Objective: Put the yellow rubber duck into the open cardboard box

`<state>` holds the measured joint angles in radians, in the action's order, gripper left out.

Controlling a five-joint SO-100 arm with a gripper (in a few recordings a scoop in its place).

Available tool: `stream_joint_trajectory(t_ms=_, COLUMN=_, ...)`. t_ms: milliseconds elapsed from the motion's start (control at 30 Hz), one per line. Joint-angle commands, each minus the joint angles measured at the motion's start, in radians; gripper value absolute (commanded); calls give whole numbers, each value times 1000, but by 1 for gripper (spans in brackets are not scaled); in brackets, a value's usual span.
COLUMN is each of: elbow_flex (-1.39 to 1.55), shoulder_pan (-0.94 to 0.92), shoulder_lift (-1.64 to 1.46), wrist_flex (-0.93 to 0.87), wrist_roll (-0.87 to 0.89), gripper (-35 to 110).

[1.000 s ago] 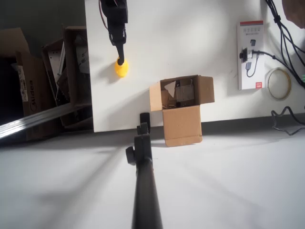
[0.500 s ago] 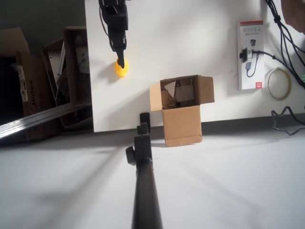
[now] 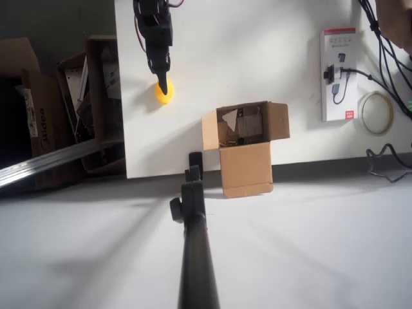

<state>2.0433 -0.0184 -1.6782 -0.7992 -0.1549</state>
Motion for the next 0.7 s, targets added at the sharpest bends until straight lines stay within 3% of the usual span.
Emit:
stream_joint_trajectory(t_ms=0, elbow_flex=-46, shoulder_pan=-12, shoulder_lift=8, wrist_flex=15, wrist_roll=8, gripper=25)
stream_joint_trajectory(t_ms=667, elbow_flex=-52, shoulder_pan=-12, shoulder_lift=26, wrist_flex=29, wrist_roll=9, gripper=12)
